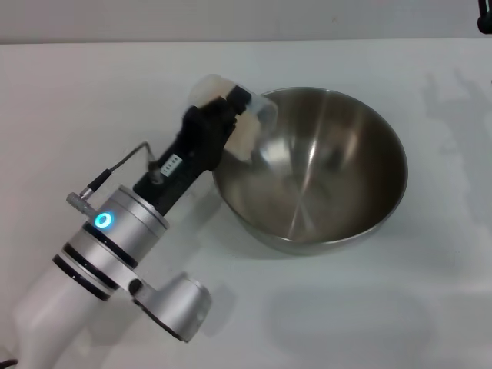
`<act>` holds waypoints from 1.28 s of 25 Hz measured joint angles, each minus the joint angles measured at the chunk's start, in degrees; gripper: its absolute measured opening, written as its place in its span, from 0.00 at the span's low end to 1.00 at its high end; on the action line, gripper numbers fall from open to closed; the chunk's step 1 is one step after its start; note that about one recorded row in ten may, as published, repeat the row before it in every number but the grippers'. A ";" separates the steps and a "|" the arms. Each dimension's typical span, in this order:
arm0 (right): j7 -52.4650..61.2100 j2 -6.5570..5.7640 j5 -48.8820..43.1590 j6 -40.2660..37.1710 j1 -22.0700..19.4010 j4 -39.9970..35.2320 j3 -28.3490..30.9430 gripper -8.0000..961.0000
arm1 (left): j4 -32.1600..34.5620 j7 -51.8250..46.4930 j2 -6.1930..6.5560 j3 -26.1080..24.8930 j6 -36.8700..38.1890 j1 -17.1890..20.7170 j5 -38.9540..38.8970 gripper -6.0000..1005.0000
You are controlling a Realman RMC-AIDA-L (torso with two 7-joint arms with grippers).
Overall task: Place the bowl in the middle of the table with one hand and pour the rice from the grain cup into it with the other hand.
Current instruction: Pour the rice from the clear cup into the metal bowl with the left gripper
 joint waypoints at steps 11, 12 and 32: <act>0.03 -0.08 -0.01 0.08 1.10 1.31 0.00 0.48 | -0.96 27.54 0.00 1.86 -2.09 -0.43 2.31 0.03; 0.03 -0.08 -0.01 0.08 1.10 1.31 0.00 0.48 | -0.96 27.54 0.00 1.86 -2.09 -0.43 2.31 0.03; -0.18 -0.08 0.11 0.05 2.11 1.95 0.00 0.48 | -3.31 27.68 0.00 1.09 -1.26 0.42 2.49 0.03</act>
